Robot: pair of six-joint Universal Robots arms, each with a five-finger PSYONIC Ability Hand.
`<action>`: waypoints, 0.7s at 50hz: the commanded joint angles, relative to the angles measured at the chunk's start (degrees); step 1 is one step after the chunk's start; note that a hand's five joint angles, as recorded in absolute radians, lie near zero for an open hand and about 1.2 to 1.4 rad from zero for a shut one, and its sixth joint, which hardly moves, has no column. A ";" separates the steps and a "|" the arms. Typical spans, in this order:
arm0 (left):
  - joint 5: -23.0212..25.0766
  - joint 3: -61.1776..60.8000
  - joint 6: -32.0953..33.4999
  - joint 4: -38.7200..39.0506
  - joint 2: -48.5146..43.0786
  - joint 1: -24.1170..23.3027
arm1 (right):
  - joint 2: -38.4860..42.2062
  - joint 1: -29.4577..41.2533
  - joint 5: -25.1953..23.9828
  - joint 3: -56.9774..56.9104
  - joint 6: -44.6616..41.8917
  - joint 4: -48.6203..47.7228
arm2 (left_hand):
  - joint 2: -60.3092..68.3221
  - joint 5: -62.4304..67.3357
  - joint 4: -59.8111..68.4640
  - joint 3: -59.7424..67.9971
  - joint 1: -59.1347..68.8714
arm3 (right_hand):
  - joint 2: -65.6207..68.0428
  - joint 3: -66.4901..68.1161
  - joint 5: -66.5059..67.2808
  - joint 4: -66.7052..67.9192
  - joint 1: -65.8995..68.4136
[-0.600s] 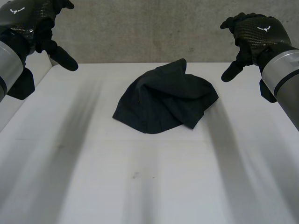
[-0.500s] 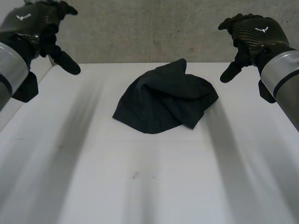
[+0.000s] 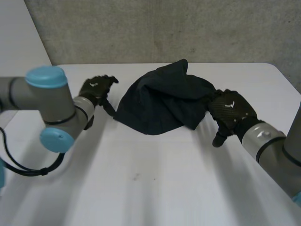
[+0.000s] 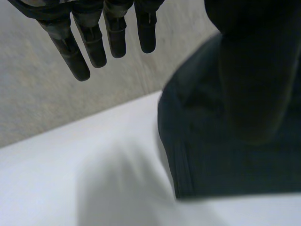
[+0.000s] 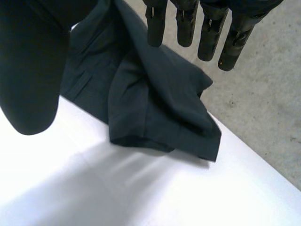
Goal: Fold the shorts.
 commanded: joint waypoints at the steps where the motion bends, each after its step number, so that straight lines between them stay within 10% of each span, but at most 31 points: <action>1: 0.08 5.87 7.96 1.35 -8.63 -1.13 | 0.03 -1.15 -0.35 4.00 0.16 -4.18 | 4.17 4.06 4.03 4.44 4.69 | -2.65 -2.04 -4.01 -3.50 -1.82; 35: 3.95 17.04 10.36 3.29 -18.39 -2.45 | 3.10 -1.06 -0.09 4.26 -0.19 -4.89 | 39.61 39.50 39.47 39.88 40.13 | -2.65 -2.04 -4.01 -3.50 -1.82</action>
